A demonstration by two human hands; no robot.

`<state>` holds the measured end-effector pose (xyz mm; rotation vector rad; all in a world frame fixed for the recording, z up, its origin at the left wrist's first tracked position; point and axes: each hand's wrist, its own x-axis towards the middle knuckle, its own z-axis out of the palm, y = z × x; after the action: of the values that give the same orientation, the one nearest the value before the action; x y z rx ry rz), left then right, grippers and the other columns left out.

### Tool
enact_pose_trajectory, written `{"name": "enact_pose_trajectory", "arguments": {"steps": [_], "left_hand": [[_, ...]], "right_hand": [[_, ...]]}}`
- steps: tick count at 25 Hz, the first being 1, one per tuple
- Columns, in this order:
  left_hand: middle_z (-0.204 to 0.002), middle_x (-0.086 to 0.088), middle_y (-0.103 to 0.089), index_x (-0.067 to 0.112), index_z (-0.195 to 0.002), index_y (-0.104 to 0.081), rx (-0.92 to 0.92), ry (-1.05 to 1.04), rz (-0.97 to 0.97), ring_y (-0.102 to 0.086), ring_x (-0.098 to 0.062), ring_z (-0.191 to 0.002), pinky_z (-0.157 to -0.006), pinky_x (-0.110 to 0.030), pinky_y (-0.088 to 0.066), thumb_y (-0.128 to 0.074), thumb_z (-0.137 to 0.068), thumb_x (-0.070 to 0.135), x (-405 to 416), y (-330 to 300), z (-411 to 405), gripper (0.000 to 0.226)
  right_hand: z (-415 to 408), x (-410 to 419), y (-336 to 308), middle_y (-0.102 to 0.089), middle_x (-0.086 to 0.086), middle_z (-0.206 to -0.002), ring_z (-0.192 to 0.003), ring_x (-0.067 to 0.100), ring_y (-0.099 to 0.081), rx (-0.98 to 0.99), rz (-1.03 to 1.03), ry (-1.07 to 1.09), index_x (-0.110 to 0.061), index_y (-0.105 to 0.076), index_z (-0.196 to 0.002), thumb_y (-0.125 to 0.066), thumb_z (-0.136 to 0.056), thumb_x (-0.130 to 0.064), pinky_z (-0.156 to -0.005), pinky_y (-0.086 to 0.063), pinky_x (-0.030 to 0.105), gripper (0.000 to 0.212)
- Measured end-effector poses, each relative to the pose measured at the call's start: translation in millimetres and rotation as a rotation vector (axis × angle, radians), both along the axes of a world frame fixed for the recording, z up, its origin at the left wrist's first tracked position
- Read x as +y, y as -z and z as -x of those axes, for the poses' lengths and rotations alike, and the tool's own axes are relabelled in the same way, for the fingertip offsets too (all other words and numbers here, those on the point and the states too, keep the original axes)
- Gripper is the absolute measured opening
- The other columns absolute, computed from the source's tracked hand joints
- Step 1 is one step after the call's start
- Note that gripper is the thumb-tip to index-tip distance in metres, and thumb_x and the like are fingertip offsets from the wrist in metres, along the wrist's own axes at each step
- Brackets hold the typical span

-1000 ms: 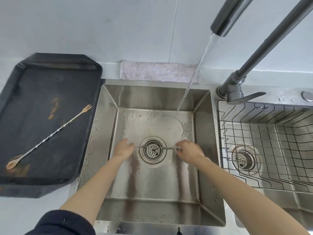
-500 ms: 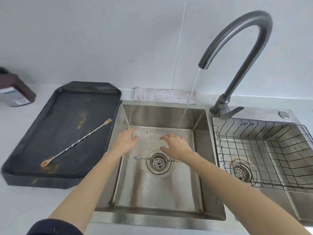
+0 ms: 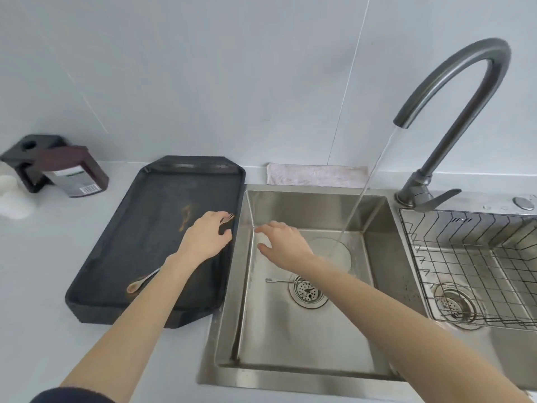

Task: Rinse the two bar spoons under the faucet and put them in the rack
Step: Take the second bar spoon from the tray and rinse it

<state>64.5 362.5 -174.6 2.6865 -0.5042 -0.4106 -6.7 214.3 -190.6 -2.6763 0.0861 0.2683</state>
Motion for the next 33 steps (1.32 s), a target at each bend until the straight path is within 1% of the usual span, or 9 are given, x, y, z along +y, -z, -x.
{"name": "enact_pose_trajectory", "arguments": {"steps": [7,13,17,20,25,27,29,31,33], "left_hand": [[-0.14,-0.009,-0.045,0.013,-0.132,-0.043,0.076,-0.02,-0.127,-0.052,-0.029,-0.118,-0.101,-0.042,-0.042,-0.048,-0.09,0.022,44,22,-28,0.043],[-0.12,-0.008,-0.057,0.014,-0.116,-0.054,0.107,-0.045,-0.185,-0.059,-0.027,-0.102,-0.09,-0.039,-0.049,-0.056,-0.087,0.032,55,48,-47,0.034],[-0.11,-0.007,-0.062,0.013,-0.104,-0.058,0.056,-0.105,-0.146,-0.06,-0.027,-0.096,-0.081,-0.037,-0.049,-0.054,-0.088,0.024,56,59,-52,0.02],[-0.107,-0.007,-0.064,0.012,-0.102,-0.059,0.028,-0.131,-0.143,-0.059,-0.028,-0.095,-0.074,-0.033,-0.045,-0.049,-0.09,0.017,55,61,-54,0.017],[-0.104,-0.007,-0.065,0.01,-0.098,-0.061,0.015,-0.152,-0.057,-0.06,-0.028,-0.093,-0.077,-0.034,-0.047,-0.053,-0.086,0.014,52,59,-52,0.015],[-0.1,-0.008,-0.067,0.009,-0.096,-0.062,0.02,-0.137,0.021,-0.061,-0.027,-0.092,-0.08,-0.036,-0.049,-0.055,-0.085,0.013,51,56,-52,0.014],[-0.097,-0.009,-0.068,0.008,-0.094,-0.062,0.03,-0.128,0.11,-0.061,-0.024,-0.086,-0.081,-0.033,-0.048,-0.056,-0.084,0.012,48,51,-52,0.013],[-0.093,-0.009,-0.067,0.007,-0.094,-0.063,0.055,-0.138,0.202,-0.057,-0.018,-0.078,-0.075,-0.023,-0.046,-0.057,-0.084,0.01,42,44,-51,0.012],[-0.086,-0.004,-0.063,0.007,-0.095,-0.063,0.087,-0.154,0.274,-0.054,-0.014,-0.073,-0.062,-0.008,-0.041,-0.055,-0.084,0.011,33,35,-48,0.014]], "right_hand": [[-40,42,9,-0.052,0.013,-0.133,-0.124,0.032,-0.045,0.041,-0.002,-0.023,-0.012,-0.046,-0.134,-0.044,-0.094,-0.012,-0.102,-0.037,0.04,0.04],[-72,61,23,-0.048,0.011,-0.137,-0.122,0.033,-0.046,0.059,0.021,-0.045,-0.012,-0.049,-0.131,-0.044,-0.092,-0.008,-0.102,-0.039,0.043,0.039],[-81,72,36,-0.051,0.012,-0.133,-0.119,0.032,-0.047,0.08,0.064,-0.083,-0.011,-0.051,-0.129,-0.042,-0.094,-0.01,-0.101,-0.038,0.042,0.036],[-85,75,43,-0.055,0.011,-0.128,-0.118,0.03,-0.05,0.071,0.086,-0.092,-0.011,-0.058,-0.123,-0.04,-0.095,-0.011,-0.099,-0.036,0.04,0.033],[-87,77,45,-0.059,0.01,-0.126,-0.117,0.03,-0.049,0.089,0.027,-0.032,-0.013,-0.064,-0.118,-0.038,-0.096,-0.013,-0.099,-0.035,0.04,0.034],[-87,80,40,-0.061,0.01,-0.126,-0.117,0.031,-0.052,0.122,-0.131,0.094,-0.013,-0.063,-0.119,-0.039,-0.096,-0.014,-0.101,-0.038,0.039,0.033],[-87,79,35,-0.064,0.009,-0.124,-0.116,0.026,-0.056,0.156,-0.45,0.318,-0.01,-0.062,-0.12,-0.044,-0.095,-0.014,-0.1,-0.042,0.032,0.031],[-85,75,29,-0.067,0.01,-0.111,-0.106,0.021,-0.06,0.172,-0.789,0.535,-0.007,-0.063,-0.118,-0.052,-0.092,-0.014,-0.086,-0.047,0.024,0.029],[-81,70,23,-0.064,0.005,-0.096,-0.089,0.014,-0.06,0.18,-1.029,0.67,-0.006,-0.063,-0.114,-0.056,-0.091,-0.016,-0.067,-0.045,0.016,0.027]]}}
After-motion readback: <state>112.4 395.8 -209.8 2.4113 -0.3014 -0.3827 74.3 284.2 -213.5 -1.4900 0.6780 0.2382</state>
